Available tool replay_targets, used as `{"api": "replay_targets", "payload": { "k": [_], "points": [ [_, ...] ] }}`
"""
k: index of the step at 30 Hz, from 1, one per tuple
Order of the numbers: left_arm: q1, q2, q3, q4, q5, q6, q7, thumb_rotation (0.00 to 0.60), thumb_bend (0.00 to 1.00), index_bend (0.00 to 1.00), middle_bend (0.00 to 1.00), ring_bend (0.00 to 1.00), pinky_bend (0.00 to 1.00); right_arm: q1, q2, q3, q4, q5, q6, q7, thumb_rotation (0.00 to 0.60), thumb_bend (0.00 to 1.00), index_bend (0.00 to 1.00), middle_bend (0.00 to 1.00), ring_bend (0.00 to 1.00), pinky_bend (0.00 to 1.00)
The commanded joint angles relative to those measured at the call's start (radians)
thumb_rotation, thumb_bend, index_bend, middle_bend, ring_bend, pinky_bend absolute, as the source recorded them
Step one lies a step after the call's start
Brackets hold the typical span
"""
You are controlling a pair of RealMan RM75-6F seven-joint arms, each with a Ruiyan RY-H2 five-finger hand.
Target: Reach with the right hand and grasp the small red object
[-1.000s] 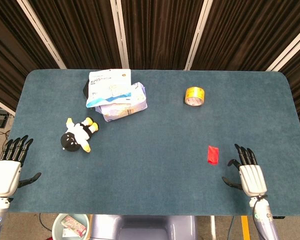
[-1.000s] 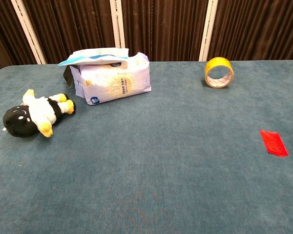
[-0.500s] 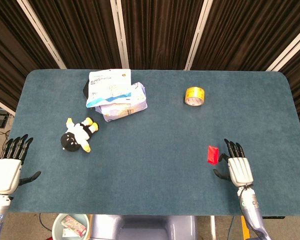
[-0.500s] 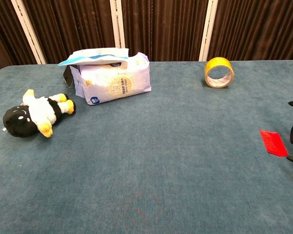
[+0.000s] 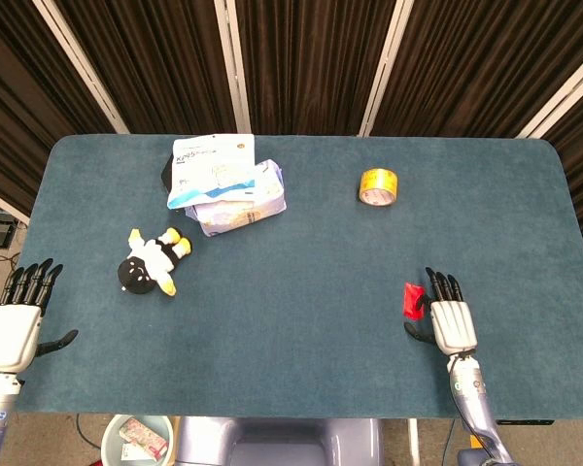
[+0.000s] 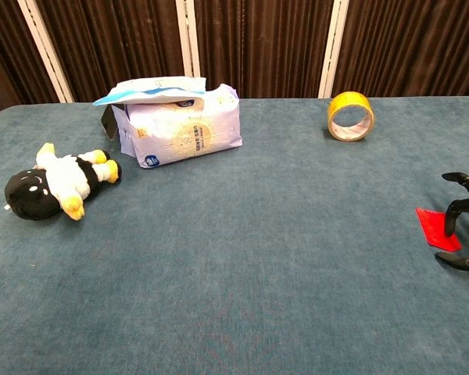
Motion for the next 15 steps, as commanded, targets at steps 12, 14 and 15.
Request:
{"api": "replay_targets", "payload": {
  "k": [12,14,15],
  "points": [
    [-0.002,-0.004,-0.004,0.009,-0.012,-0.004,0.002,0.6,0.05,0.0,0.0,0.0,0.0,0.021,-0.031,0.007,0.059,0.007,-0.005,0.016,0.6,0.2,0.52,0.0,0.0,0.0],
    [-0.003,-0.005,-0.005,0.009,-0.015,-0.007,0.004,0.6,0.05,0.0,0.0,0.0,0.0,0.026,-0.031,0.009,0.066,0.008,-0.005,0.019,0.6,0.2,0.52,0.0,0.0,0.0],
    [-0.004,-0.006,-0.006,0.01,-0.017,-0.009,0.005,0.6,0.05,0.0,0.0,0.0,0.0,0.027,-0.032,0.01,0.069,0.008,-0.005,0.021,0.6,0.21,0.53,0.0,0.0,0.0]
  ]
}}
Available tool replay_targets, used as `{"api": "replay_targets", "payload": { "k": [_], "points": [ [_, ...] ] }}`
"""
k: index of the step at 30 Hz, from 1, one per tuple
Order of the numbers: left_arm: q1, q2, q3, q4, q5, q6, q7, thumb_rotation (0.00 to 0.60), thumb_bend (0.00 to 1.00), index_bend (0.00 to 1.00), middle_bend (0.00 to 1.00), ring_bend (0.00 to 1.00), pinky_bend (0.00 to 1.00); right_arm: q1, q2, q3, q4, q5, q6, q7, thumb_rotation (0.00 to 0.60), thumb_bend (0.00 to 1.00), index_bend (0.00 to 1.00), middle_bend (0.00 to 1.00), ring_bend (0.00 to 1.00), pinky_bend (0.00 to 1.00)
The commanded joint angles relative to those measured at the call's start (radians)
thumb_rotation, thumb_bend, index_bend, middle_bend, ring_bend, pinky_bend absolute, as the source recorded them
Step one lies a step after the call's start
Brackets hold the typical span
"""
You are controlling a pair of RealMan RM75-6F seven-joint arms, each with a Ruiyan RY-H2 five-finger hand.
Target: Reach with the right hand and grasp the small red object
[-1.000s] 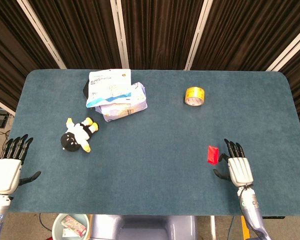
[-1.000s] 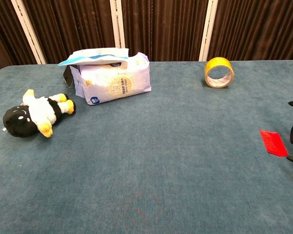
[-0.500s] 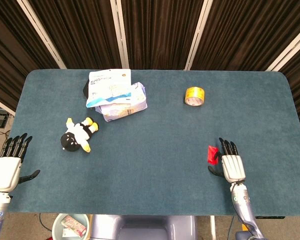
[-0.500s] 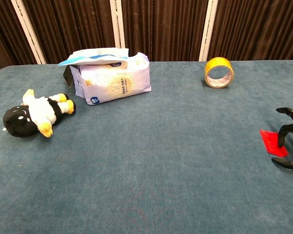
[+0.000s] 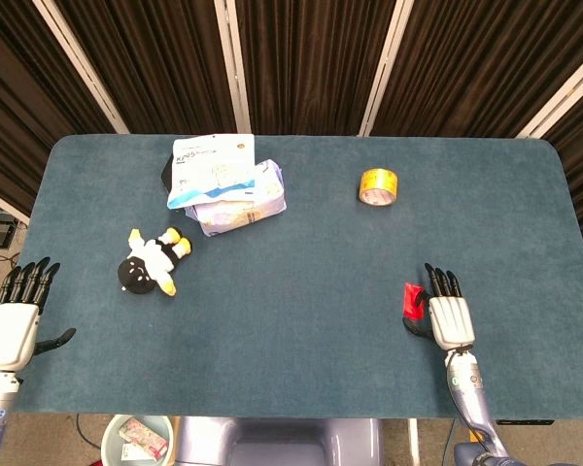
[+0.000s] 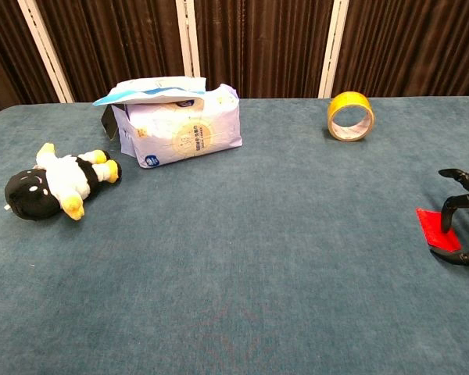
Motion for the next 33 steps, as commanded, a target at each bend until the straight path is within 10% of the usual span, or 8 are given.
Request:
{"api": "replay_targets", "payload": {
  "k": [1,33],
  "points": [
    [-0.001,-0.001,-0.001,0.001,-0.005,-0.004,0.003,0.6,0.05,0.0,0.0,0.0,0.0,0.005,-0.001,0.003,0.009,0.001,0.0,0.006,0.6,0.21,0.53,0.0,0.0,0.0],
    [0.001,-0.007,-0.004,0.006,-0.011,0.008,0.007,0.6,0.07,0.0,0.0,0.0,0.0,0.017,-0.005,-0.04,0.026,0.0,-0.069,-0.018,0.6,0.46,0.62,0.04,0.0,0.0]
  ]
}}
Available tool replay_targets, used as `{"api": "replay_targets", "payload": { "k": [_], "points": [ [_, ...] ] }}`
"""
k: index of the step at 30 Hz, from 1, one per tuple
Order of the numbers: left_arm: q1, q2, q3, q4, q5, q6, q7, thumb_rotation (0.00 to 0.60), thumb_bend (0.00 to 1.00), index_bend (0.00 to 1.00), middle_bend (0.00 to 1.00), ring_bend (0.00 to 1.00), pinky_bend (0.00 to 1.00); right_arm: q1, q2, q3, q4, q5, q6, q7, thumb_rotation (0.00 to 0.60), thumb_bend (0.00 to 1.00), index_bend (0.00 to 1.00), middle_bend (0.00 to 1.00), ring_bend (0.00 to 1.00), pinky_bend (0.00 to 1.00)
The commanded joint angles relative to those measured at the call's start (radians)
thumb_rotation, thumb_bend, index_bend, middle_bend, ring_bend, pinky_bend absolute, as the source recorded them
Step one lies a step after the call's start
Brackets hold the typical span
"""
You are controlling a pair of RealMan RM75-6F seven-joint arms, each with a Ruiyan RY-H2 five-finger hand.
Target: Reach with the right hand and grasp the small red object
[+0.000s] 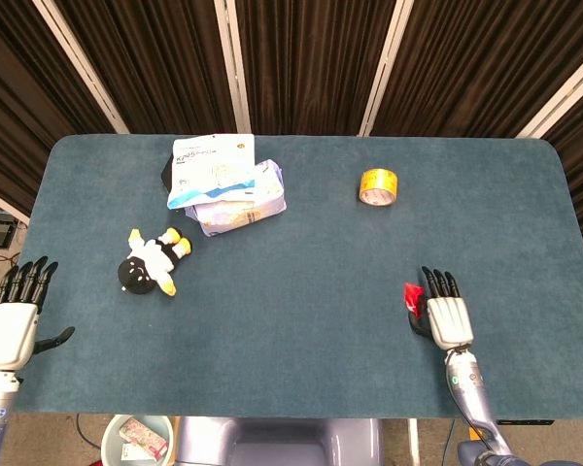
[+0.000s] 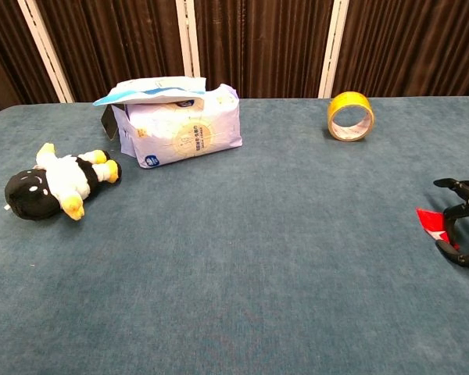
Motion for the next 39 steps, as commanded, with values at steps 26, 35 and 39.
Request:
{"api": "replay_targets", "payload": {
  "k": [26,35,39],
  "points": [
    [-0.014,-0.003,-0.005,0.013,-0.03,-0.039,-0.009,0.6,0.09,0.0,0.0,0.0,0.0,0.063,0.004,0.031,-0.016,0.022,-0.047,-0.011,0.6,0.63,0.76,0.11,0.0,0.0],
    [-0.014,-0.004,-0.004,0.013,-0.028,-0.036,-0.009,0.6,0.09,0.0,0.0,0.0,0.0,0.074,0.06,0.052,-0.052,0.026,-0.018,-0.025,0.6,0.63,0.76,0.11,0.0,0.0],
    [-0.013,-0.004,-0.004,0.012,-0.027,-0.032,-0.007,0.6,0.1,0.0,0.0,0.0,0.0,0.085,0.095,0.064,-0.079,0.026,-0.006,-0.043,0.6,0.63,0.76,0.11,0.0,0.0]
  ]
}}
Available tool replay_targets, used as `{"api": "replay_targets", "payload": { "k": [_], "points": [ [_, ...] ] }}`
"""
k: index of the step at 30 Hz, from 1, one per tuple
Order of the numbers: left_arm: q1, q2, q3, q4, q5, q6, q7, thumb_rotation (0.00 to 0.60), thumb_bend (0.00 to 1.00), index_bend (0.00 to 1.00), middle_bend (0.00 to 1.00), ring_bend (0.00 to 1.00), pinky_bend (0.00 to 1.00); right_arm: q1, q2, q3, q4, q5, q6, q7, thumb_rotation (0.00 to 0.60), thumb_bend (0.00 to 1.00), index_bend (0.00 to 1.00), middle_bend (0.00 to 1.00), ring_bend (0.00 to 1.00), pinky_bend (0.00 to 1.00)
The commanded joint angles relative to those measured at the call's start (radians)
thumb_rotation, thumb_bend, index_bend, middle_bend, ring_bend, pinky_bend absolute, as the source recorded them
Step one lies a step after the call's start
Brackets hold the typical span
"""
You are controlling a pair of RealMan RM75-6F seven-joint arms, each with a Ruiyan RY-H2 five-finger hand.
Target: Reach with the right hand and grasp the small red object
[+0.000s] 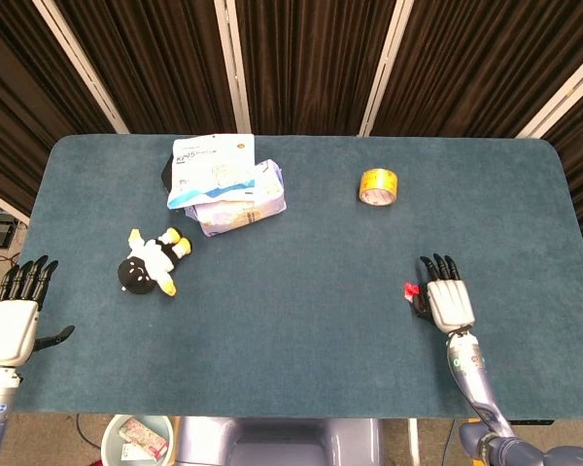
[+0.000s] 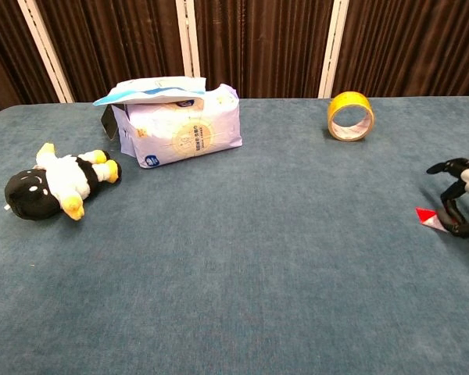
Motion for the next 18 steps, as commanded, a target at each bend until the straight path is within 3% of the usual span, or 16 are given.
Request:
{"api": "replay_targets", "payload": {
  "k": [1,11,18],
  "points": [
    [0.001,-0.001,0.0,-0.001,0.001,0.003,0.003,0.6,0.09,0.0,0.0,0.0,0.0,0.012,0.028,0.013,-0.024,0.0,0.011,-0.019,0.6,0.63,0.76,0.11,0.0,0.0],
    [0.0,-0.002,0.0,-0.005,0.001,0.004,0.01,0.6,0.1,0.0,0.0,0.0,0.0,0.068,0.145,0.071,-0.135,-0.006,0.057,-0.111,0.6,0.63,0.76,0.11,0.0,0.0],
    [0.003,-0.001,0.0,-0.01,0.005,0.015,0.013,0.6,0.09,0.0,0.0,0.0,0.0,0.109,0.253,0.128,-0.28,-0.005,0.095,-0.209,0.6,0.63,0.75,0.11,0.0,0.0]
  ]
}}
